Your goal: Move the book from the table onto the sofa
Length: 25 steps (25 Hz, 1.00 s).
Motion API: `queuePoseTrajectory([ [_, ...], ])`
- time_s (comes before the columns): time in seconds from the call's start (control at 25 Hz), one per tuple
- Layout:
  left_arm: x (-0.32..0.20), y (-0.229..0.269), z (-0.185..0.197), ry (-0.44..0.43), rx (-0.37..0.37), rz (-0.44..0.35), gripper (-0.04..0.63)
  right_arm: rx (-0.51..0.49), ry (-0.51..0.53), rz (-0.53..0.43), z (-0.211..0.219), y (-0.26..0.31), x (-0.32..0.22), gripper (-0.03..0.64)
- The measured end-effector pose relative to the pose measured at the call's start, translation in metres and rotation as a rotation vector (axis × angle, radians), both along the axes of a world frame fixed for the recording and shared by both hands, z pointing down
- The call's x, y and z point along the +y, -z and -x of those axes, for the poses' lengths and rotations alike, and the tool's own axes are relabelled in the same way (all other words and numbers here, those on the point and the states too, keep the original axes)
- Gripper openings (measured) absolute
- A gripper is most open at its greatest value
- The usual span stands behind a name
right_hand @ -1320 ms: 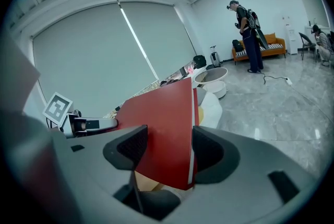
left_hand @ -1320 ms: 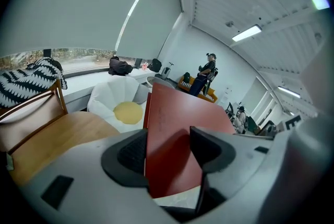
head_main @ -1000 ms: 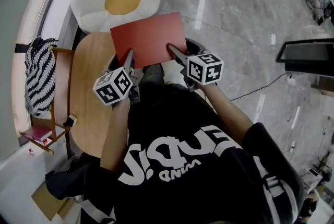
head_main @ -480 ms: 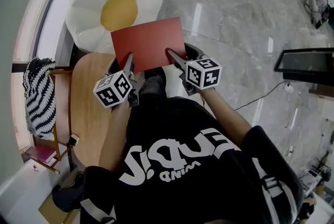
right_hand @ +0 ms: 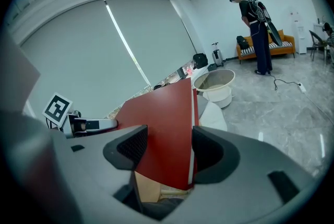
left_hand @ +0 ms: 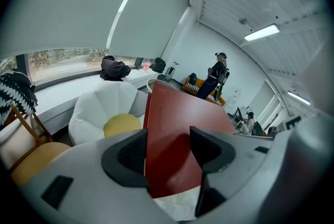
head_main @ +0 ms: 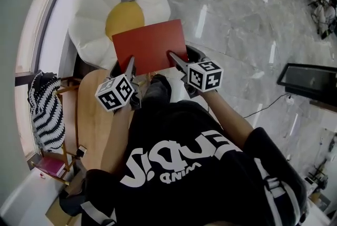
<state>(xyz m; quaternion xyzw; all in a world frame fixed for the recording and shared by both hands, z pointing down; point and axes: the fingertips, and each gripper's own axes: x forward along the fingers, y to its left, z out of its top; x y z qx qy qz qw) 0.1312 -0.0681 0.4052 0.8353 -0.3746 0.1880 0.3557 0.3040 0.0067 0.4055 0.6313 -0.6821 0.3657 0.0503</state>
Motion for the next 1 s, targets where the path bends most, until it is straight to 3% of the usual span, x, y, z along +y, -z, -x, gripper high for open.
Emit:
queuePoseTrajectory([
  [0.28, -0.066, 0.008, -0.001, 0.042, 0.022, -0.003, 0.244, -0.001, 0.034, -0.020, -0.006, 0.011, -0.075, 0.262],
  [0.6, -0.106, 0.012, -0.013, 0.080, 0.000, -0.012, 0.244, -0.018, 0.059, -0.006, -0.019, 0.009, -0.120, 0.262],
  [1.0, -0.171, 0.001, -0.036, 0.210, -0.016, -0.007, 0.244, -0.035, 0.181, 0.019, -0.049, -0.004, -0.208, 0.261],
])
